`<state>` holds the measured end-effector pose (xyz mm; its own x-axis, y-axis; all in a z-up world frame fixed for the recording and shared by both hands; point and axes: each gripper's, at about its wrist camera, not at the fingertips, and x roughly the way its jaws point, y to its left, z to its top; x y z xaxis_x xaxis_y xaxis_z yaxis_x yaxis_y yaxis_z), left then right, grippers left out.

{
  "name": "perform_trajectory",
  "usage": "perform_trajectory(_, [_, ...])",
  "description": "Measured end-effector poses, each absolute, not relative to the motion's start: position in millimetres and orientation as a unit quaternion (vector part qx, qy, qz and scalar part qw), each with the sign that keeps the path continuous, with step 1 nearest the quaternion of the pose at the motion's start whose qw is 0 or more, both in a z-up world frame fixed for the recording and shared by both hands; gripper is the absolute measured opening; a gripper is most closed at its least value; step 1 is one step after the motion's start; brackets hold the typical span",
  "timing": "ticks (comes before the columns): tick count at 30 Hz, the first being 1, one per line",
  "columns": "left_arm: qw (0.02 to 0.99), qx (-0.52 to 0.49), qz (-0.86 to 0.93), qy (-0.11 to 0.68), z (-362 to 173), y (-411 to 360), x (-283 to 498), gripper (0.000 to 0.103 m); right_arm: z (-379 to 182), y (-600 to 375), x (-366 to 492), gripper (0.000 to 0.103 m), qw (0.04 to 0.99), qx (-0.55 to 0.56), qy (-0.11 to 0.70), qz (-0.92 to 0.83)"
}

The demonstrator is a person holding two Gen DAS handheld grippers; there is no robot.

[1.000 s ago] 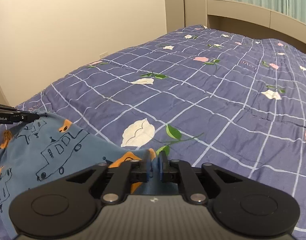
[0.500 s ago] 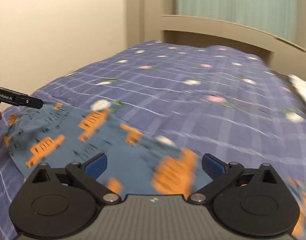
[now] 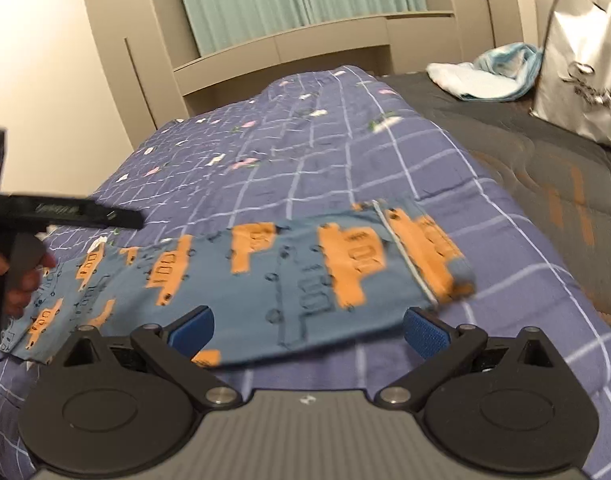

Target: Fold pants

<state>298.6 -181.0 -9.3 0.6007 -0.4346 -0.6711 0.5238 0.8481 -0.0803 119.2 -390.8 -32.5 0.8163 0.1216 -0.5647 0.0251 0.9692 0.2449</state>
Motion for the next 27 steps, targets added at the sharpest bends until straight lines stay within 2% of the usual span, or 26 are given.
perform_trajectory(11, [0.841,0.161,-0.361,0.368,-40,-318,328,0.102,-44,-430,125,0.103,0.934,0.176,0.310,0.019])
perform_trajectory(15, [0.830,0.202,-0.352,0.384,-55,-343,337,0.102,-47,-436,132,0.103,0.932,0.200,0.301,0.023])
perform_trajectory(20, [0.826,0.185,-0.347,0.404,-56,-345,347,0.102,-51,-444,133,0.102,0.927,0.258,0.270,0.010])
perform_trajectory(22, [0.828,0.171,-0.342,0.409,-50,-341,350,0.102,-54,-449,129,0.096,0.926,0.284,0.249,0.000])
perform_trajectory(23, [0.830,0.159,-0.342,0.411,-46,-340,352,0.102,-55,-450,127,0.090,0.924,0.295,0.242,-0.006])
perform_trajectory(24, [0.830,0.147,-0.344,0.414,-41,-340,355,0.102,-56,-452,126,0.080,0.923,0.304,0.237,-0.010])
perform_trajectory(25, [0.829,0.130,-0.348,0.418,-36,-339,356,0.102,-57,-453,125,0.075,0.921,0.311,0.234,-0.013])
perform_trajectory(27, [0.823,0.086,-0.358,0.432,-24,-338,360,0.102,-59,-455,126,0.053,0.918,0.318,0.235,-0.019])
